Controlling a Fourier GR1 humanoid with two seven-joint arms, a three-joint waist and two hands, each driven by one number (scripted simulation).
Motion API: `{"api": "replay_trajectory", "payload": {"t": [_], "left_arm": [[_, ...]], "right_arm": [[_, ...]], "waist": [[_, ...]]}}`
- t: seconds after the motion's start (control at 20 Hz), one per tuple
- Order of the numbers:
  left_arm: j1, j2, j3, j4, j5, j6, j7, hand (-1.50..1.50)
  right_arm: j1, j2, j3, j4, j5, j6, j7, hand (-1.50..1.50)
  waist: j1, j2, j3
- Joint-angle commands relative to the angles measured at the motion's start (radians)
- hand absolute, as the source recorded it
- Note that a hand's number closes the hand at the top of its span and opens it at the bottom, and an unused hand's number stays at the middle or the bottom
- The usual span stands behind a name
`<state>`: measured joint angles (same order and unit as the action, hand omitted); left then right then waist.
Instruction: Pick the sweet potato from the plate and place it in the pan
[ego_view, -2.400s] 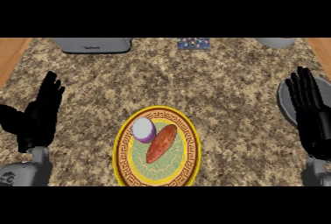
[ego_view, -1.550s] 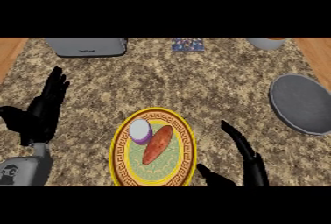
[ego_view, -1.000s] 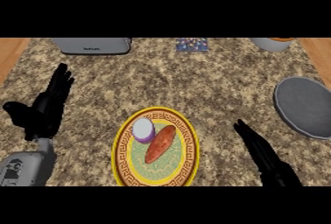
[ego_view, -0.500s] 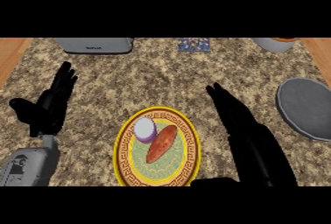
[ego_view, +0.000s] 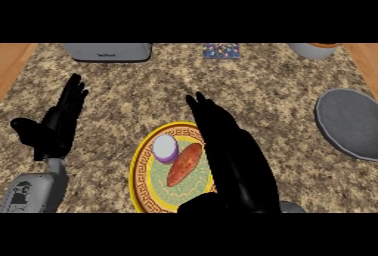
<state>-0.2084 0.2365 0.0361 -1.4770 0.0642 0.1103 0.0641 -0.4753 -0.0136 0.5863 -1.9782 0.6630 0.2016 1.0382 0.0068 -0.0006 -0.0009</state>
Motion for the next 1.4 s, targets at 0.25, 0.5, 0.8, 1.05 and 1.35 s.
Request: {"api": "replay_trajectory", "payload": {"t": [0.25,0.5,0.8,1.05,1.35], "left_arm": [[-0.023,0.001,0.010,-0.017,-0.011,-0.006,0.044,0.00],[-0.046,-0.027,0.005,-0.002,-0.024,0.014,0.047,0.00],[-0.017,0.018,0.058,0.010,0.015,-0.063,-0.002,0.00],[0.020,-0.041,0.026,-0.022,-0.027,-0.019,0.001,0.00],[-0.069,-0.032,0.048,0.061,-0.035,-0.036,0.002,0.00]], "right_arm": [[-0.010,0.013,0.009,0.097,-0.002,-0.039,0.136,-1.50],[0.042,0.013,-0.021,0.164,0.049,-0.031,0.095,-1.50],[0.062,0.013,0.037,0.255,-0.003,-0.089,0.054,-1.50],[0.093,0.013,0.018,0.259,-0.035,-0.028,-0.011,-1.50],[0.057,0.013,0.074,0.370,-0.021,-0.070,-0.015,-1.50]], "waist": [[-0.004,0.000,0.001],[-0.008,0.001,0.001],[-0.002,0.001,0.001],[-0.005,0.000,0.001],[-0.008,0.001,0.001]]}}
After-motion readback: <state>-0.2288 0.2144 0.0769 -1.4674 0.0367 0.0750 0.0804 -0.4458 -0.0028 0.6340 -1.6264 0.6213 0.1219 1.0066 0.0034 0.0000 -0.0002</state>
